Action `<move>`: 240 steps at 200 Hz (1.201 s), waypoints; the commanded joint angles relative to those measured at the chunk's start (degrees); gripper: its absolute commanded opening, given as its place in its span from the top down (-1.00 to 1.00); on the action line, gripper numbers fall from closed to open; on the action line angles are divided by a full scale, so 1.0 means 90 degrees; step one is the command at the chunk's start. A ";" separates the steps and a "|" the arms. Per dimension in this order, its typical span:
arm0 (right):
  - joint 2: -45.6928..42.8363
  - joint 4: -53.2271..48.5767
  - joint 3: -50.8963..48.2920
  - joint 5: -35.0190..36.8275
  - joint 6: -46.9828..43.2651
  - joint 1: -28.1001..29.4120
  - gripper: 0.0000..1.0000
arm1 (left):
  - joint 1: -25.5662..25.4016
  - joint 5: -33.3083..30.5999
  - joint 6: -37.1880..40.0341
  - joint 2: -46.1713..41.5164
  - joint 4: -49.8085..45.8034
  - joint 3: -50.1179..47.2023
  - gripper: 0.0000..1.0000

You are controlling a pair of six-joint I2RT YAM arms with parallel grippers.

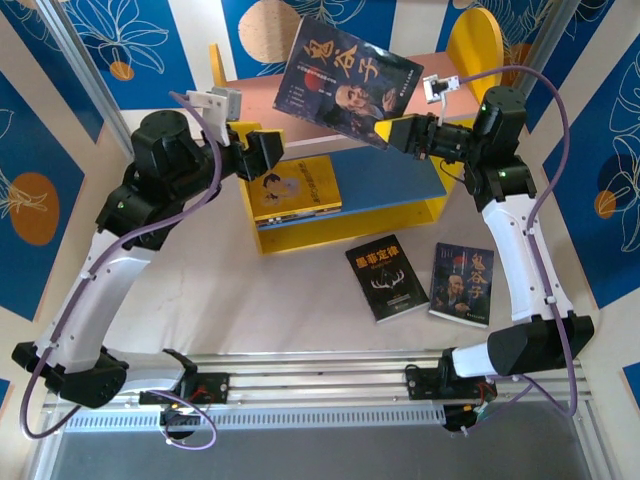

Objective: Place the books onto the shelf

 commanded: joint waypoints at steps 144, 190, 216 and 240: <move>-0.0133 -0.1506 0.0065 -0.1023 -0.1989 0.0550 1.00 | 0.0610 0.2113 -0.0401 0.0484 -0.0509 0.0565 -0.22; -0.0035 -0.1019 -0.0136 -0.0836 -0.1487 0.0594 1.00 | 0.0611 0.1996 -0.0590 0.0172 0.0196 -0.0255 0.68; -0.0045 -0.0737 -0.0257 -0.0536 -0.1140 0.0620 0.98 | 0.0613 0.1803 -0.1005 -0.0117 0.1145 -0.1194 1.00; -0.0099 -0.0459 -0.0386 -0.0217 -0.0658 0.0620 0.90 | 0.0611 0.1659 -0.1546 -0.0339 0.2249 -0.1933 1.00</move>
